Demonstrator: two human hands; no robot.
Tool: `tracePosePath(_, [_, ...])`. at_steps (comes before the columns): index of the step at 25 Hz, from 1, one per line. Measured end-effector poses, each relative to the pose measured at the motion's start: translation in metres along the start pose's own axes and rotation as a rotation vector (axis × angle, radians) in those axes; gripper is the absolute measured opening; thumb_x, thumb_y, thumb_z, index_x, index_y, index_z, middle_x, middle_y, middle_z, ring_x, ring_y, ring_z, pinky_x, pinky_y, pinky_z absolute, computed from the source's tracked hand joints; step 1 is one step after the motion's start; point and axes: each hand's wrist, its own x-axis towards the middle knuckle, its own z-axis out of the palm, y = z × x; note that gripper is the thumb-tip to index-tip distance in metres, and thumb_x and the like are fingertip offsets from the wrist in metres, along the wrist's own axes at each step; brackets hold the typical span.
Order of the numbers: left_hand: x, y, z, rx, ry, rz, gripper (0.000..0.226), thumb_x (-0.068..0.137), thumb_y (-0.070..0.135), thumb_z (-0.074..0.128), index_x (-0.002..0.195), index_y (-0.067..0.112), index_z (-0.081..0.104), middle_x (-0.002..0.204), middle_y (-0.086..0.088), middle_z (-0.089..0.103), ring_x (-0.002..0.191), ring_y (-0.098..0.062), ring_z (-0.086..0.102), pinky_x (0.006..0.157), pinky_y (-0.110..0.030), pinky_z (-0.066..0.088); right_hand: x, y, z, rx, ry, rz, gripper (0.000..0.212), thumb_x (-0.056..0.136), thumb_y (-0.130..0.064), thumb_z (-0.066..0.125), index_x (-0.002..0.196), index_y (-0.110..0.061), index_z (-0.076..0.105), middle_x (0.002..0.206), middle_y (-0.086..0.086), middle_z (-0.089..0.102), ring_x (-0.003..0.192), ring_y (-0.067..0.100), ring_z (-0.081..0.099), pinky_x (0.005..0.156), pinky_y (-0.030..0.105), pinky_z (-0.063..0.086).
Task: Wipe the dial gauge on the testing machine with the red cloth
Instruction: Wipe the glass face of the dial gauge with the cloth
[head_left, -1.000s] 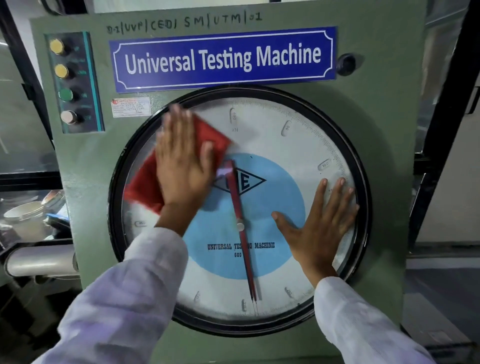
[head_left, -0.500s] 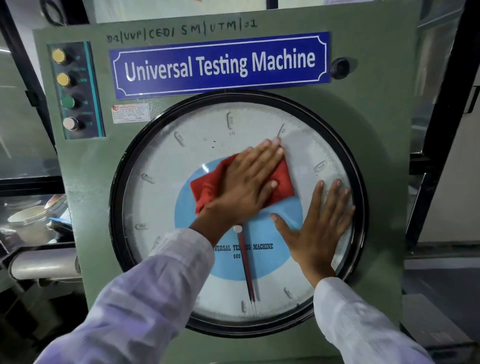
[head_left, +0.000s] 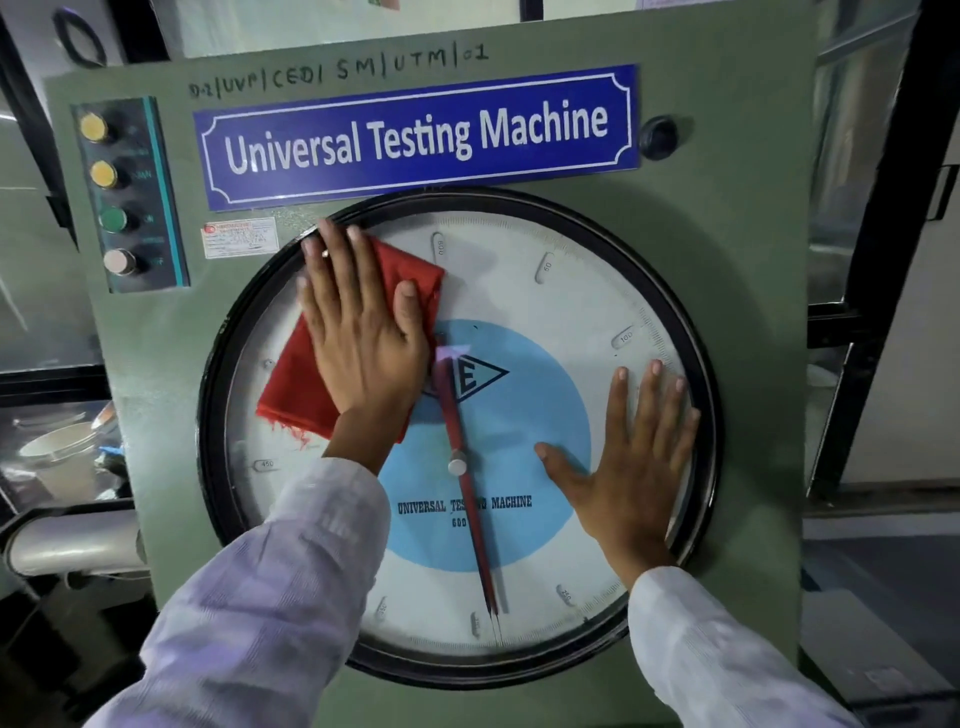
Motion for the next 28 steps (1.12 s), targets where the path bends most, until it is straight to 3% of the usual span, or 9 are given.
tracePosePath(7, [-0.031,0.115,0.019,-0.094,-0.158,0.671,0.069,0.11,0.047,0.036,0.166,0.01,0.022,0.175,-0.009,0.019,0.163,-0.025,0.014,0.134,-0.043,0.01,-0.017,-0.011,0.006,0.069,0.093,0.127,0.116,0.09,-0.091,0.042,0.17,-0.009,0.025,0.177,0.028,0.018,0.167,0.042,0.014,0.135,0.059,0.019])
tracePosePath(12, [-0.029,0.12,0.021,-0.175,-0.221,0.848,0.068,0.109,0.045,0.045,0.164,0.009,0.029,0.173,-0.009,0.025,0.162,-0.025,0.02,0.133,-0.041,0.015,-0.018,-0.007,0.008,0.061,0.091,0.121,0.119,0.09,-0.092,0.043,0.171,-0.008,0.022,0.178,0.027,0.015,0.168,0.039,0.009,0.135,0.058,0.019])
tracePosePath(14, [-0.017,0.1,0.021,-0.205,-0.214,0.807,0.068,0.108,0.045,0.047,0.164,0.01,0.03,0.173,-0.01,0.026,0.161,-0.026,0.022,0.133,-0.042,0.015,-0.019,-0.007,0.008,0.066,0.082,0.132,0.119,0.09,-0.093,0.04,0.171,-0.008,0.021,0.179,0.026,0.014,0.169,0.038,0.009,0.135,0.058,0.018])
tracePosePath(19, [0.008,0.047,0.014,-0.056,-0.048,0.24,0.069,0.11,0.048,0.034,0.167,0.01,0.019,0.175,-0.012,0.016,0.163,-0.027,0.013,0.134,-0.043,0.012,-0.019,-0.009,0.009,0.066,0.077,0.16,0.122,0.087,-0.094,0.043,0.171,-0.009,0.02,0.179,0.027,0.011,0.169,0.04,0.005,0.138,0.054,0.009])
tracePosePath(21, [0.004,0.06,0.017,-0.029,-0.019,0.168,0.069,0.111,0.047,0.03,0.167,0.009,0.016,0.176,-0.013,0.014,0.164,-0.028,0.011,0.134,-0.044,0.01,-0.024,-0.016,0.009,0.085,0.073,0.232,0.123,0.086,-0.095,0.042,0.171,-0.009,0.02,0.178,0.029,0.009,0.168,0.042,0.004,0.137,0.055,0.009])
tracePosePath(23, [-0.006,0.08,0.02,-0.058,-0.04,0.276,0.069,0.111,0.047,0.031,0.167,0.009,0.016,0.176,-0.012,0.013,0.164,-0.027,0.011,0.134,-0.043,0.01,-0.027,-0.022,0.01,0.098,0.075,0.301,0.124,0.086,-0.096,0.039,0.171,-0.008,0.02,0.177,0.031,0.009,0.168,0.044,0.006,0.136,0.059,0.013])
tracePosePath(26, [-0.04,0.116,0.028,-0.106,-0.151,0.68,0.07,0.11,0.05,0.038,0.166,0.012,0.022,0.176,-0.009,0.016,0.163,-0.026,0.014,0.133,-0.042,0.01,-0.034,-0.027,0.009,0.098,0.056,0.369,0.123,0.087,-0.096,0.031,0.17,-0.005,0.021,0.177,0.031,0.011,0.167,0.044,0.007,0.134,0.062,0.016])
tracePosePath(28, [-0.064,0.139,0.032,-0.182,-0.209,0.911,0.069,0.108,0.046,0.045,0.164,0.01,0.029,0.174,-0.01,0.024,0.162,-0.026,0.019,0.133,-0.041,0.011,-0.042,-0.033,0.006,0.127,0.057,0.419,0.124,0.087,-0.096,0.016,0.17,-0.004,0.021,0.177,0.031,0.012,0.167,0.045,0.007,0.133,0.066,0.017])
